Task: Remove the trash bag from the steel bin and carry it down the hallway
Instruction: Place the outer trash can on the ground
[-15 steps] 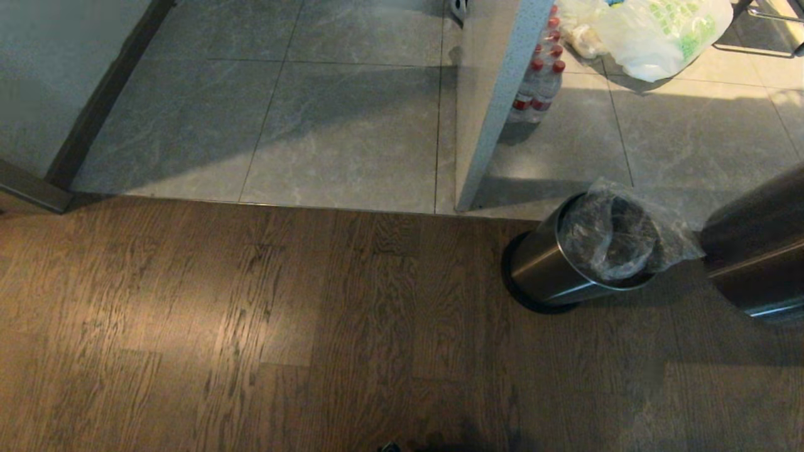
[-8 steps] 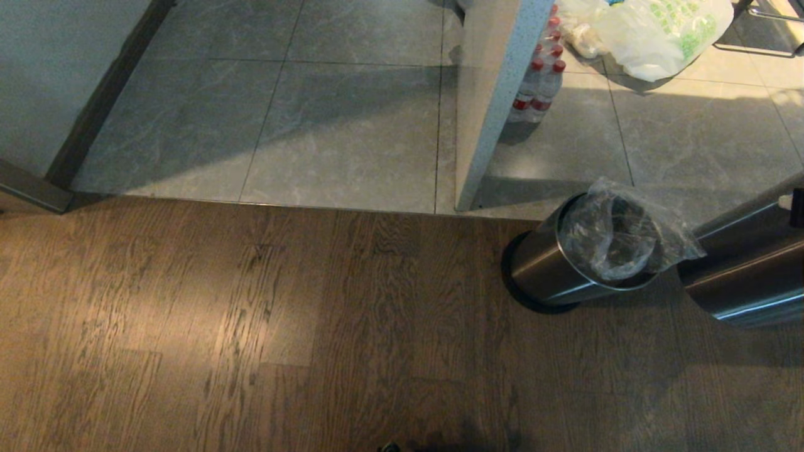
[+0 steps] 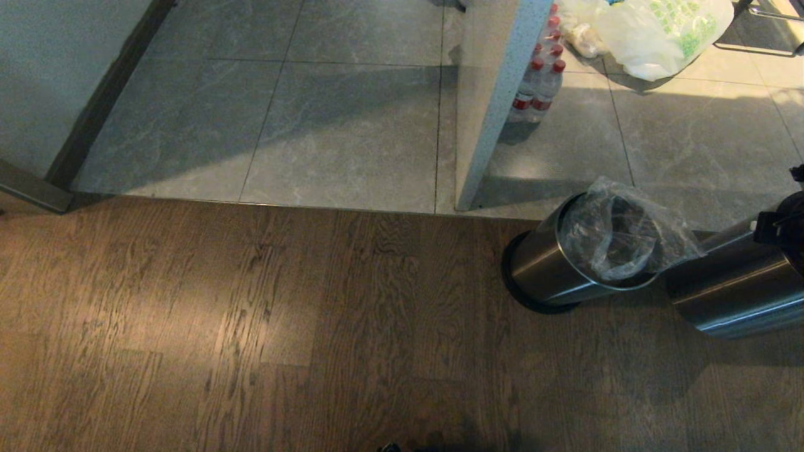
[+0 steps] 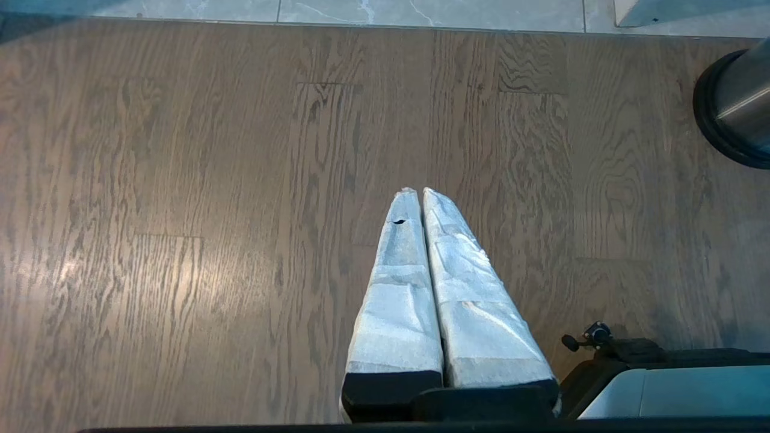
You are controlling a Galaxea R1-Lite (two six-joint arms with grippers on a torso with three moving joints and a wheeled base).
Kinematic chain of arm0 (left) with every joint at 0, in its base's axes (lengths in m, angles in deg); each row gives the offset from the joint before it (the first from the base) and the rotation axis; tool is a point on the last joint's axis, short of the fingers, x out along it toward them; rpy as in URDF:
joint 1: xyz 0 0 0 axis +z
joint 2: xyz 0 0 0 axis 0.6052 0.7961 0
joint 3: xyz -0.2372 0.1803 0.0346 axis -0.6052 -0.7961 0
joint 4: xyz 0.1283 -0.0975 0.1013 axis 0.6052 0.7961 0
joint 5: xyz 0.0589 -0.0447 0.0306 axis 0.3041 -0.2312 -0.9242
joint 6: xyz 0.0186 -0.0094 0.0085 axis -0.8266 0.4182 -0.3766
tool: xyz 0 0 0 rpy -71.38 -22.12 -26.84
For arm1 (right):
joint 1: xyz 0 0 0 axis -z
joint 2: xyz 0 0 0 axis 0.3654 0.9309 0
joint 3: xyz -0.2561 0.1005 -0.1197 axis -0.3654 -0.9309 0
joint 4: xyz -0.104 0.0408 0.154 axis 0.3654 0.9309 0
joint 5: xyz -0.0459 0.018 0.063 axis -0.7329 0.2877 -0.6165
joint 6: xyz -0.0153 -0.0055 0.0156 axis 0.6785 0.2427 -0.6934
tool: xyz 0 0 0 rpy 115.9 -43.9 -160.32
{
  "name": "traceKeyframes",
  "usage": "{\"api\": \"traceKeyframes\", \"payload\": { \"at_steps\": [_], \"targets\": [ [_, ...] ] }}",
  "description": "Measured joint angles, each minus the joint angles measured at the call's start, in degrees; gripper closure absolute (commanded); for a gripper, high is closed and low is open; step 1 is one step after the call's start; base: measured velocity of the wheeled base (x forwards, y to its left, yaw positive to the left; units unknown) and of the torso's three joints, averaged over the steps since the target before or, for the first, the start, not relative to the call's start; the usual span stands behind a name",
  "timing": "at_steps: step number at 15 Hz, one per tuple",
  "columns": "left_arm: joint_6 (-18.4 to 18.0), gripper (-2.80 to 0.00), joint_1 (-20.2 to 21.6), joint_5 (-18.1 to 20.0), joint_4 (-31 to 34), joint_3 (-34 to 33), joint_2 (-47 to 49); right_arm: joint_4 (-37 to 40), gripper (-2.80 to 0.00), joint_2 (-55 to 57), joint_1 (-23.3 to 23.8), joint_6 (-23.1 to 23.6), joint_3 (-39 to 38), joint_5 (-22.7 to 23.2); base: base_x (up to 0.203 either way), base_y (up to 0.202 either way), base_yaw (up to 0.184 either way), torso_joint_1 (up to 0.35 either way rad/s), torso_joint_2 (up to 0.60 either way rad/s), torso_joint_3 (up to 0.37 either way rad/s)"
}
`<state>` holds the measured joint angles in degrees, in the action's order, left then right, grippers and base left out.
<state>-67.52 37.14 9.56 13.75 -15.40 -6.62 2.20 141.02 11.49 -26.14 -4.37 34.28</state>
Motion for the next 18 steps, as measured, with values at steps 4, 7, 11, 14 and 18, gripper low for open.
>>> {"api": "traceKeyframes", "payload": {
  "at_steps": [4,7,11,14,18],
  "targets": [
    [0.00,0.00,-0.01,0.00,0.00,0.00,0.00,-2.59,0.00,6.47,0.31,-0.18,3.03,3.62,0.000,0.000,0.000,0.000,0.00,0.000],
    [0.00,0.00,0.00,0.01,0.02,0.00,0.00,-2.80,-0.61,10.02,0.63,-1.46,6.47,4.58,0.000,0.000,0.000,0.000,0.00,0.000],
    [0.00,0.00,0.00,0.00,0.00,0.00,0.00,-3.38,-2.80,11.12,1.72,-1.38,7.48,4.66,0.000,0.000,0.000,0.000,0.00,0.000],
    [0.00,0.00,0.00,0.00,0.02,0.00,0.00,-2.49,-2.80,8.58,2.92,-1.52,6.38,5.99,0.000,0.000,0.000,0.000,0.00,0.000],
    [0.00,0.00,0.00,0.00,0.01,0.00,0.00,-2.06,0.00,0.03,3.60,-1.24,-1.43,10.34,0.000,0.000,0.000,0.000,0.00,0.000]
  ]
}}
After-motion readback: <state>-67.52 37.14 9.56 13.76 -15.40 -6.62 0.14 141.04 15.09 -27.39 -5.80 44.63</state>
